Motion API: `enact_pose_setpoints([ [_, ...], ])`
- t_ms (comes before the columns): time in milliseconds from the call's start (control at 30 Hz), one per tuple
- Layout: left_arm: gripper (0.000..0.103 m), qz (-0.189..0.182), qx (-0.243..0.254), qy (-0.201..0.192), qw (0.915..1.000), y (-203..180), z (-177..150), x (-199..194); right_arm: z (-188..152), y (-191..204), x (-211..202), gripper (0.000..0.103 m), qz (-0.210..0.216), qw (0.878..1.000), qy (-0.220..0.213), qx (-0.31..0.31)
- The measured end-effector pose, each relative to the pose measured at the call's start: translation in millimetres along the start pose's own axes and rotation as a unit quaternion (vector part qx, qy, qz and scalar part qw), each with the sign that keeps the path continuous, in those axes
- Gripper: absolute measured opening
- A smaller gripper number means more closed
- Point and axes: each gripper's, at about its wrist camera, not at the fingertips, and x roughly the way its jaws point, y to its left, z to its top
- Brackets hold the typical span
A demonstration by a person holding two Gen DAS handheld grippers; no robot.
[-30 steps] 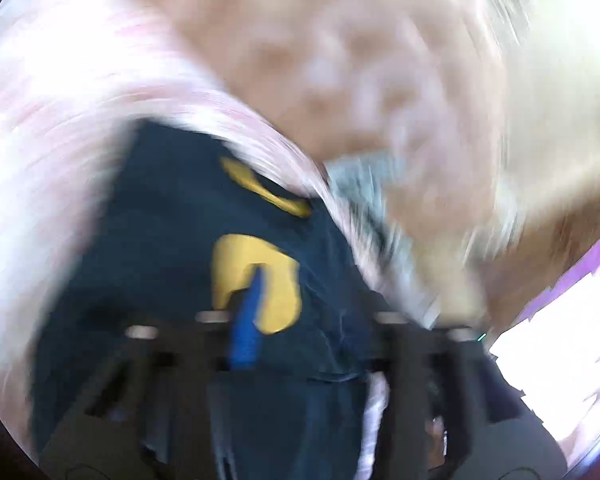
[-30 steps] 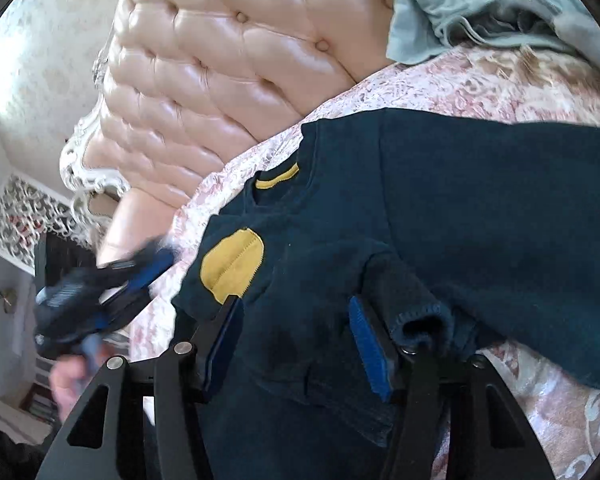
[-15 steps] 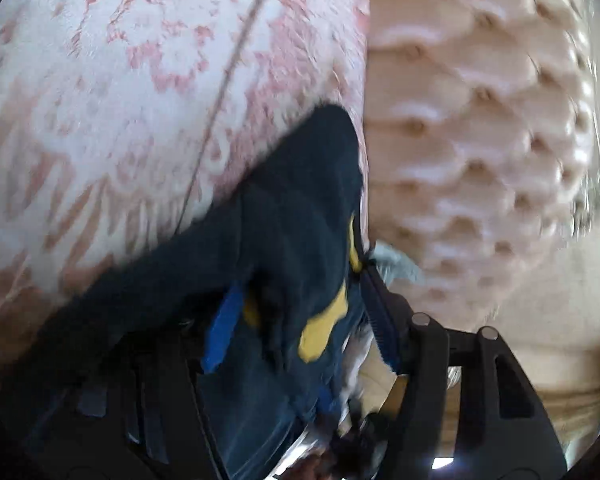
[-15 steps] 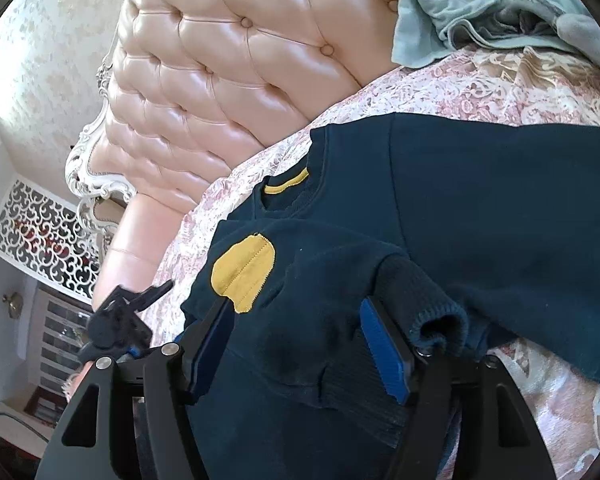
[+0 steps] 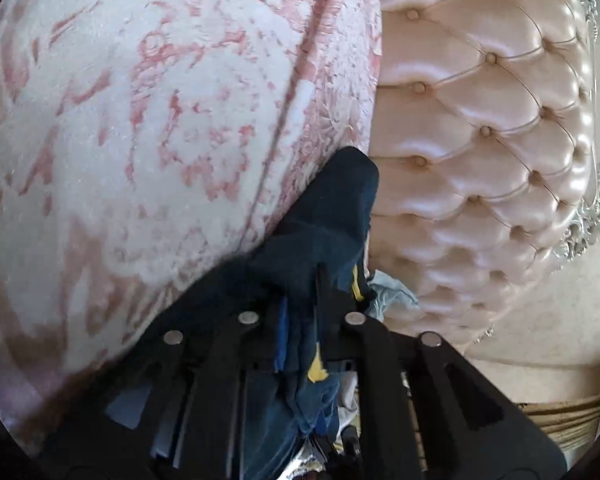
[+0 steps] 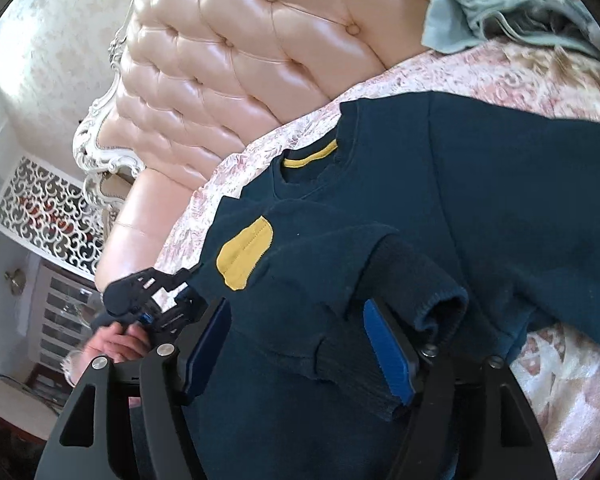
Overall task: Fold clothes
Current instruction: 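Open the left tool and lift it away from the sweatshirt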
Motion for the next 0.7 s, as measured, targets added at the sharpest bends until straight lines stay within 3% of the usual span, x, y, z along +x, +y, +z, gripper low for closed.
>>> enact_pose_setpoints([
  [67, 0.032, 0.011, 0.004, 0.007, 0.9999, -2.1, -4.7, -16.0, -0.1, 1.3, 1.1, 0.070, -0.004, 1.000, 0.001, -0.005],
  [100, 0.047, 0.016, 0.007, 0.011, 0.9998, -3.1, -7.0, -24.0, -0.3, 1.8, 1.3, 0.070, -0.006, 1.000, 0.002, -0.006],
  [133, 0.055, 0.022, 0.011, 0.012, 0.9996, -4.4, -9.6, -32.9, -0.3, 1.9, 1.3, 0.070, -0.006, 1.000, 0.003, -0.006],
  [200, 0.056, 0.026, 0.054, -0.008, 0.9982, -17.0, -12.5, -55.3, -0.3, 1.2, 0.2, 0.070, -0.004, 1.000, 0.004, -0.005],
  [233, 0.056, 0.024, 0.105, -0.015, 0.9941, -35.3, -11.0, -58.4, -0.8, 1.5, 0.1, 0.070, -0.004, 1.000, 0.004, -0.006],
  [333, 0.056, 0.032, 0.229, -0.004, 0.9730, -80.1, -6.3, -38.5, -2.2, 2.5, 0.1, 0.070, -0.006, 1.000, 0.003, -0.010],
  [367, 0.056, 0.059, 0.257, 0.005, 0.9645, -88.6, -2.1, -21.7, -2.2, 2.3, -0.2, 0.070, -0.005, 1.000, 0.003, -0.010],
  [433, 0.056, 0.109, 0.314, 0.027, 0.9428, -104.7, 5.4, 11.3, -2.0, 1.8, -0.8, 0.070, -0.004, 1.000, 0.004, -0.011],
  [500, 0.056, 0.136, 0.368, 0.068, 0.9173, -112.5, 5.5, 39.7, -1.7, 1.3, -1.4, 0.070, -0.001, 1.000, 0.005, -0.009],
  [600, 0.056, 0.134, 0.387, 0.138, 0.9018, -113.6, 18.3, 66.7, -2.1, 1.7, -1.7, 0.070, -0.001, 1.000, 0.006, -0.011],
  [667, 0.056, 0.137, 0.382, 0.145, 0.9022, -112.8, 36.8, 74.3, -2.5, 1.7, -2.1, 0.070, 0.000, 1.000, 0.006, -0.012],
  [700, 0.056, 0.130, 0.379, 0.166, 0.9009, -110.6, 43.5, 78.9, -2.8, 1.2, -2.6, 0.070, 0.001, 1.000, 0.006, -0.011],
])
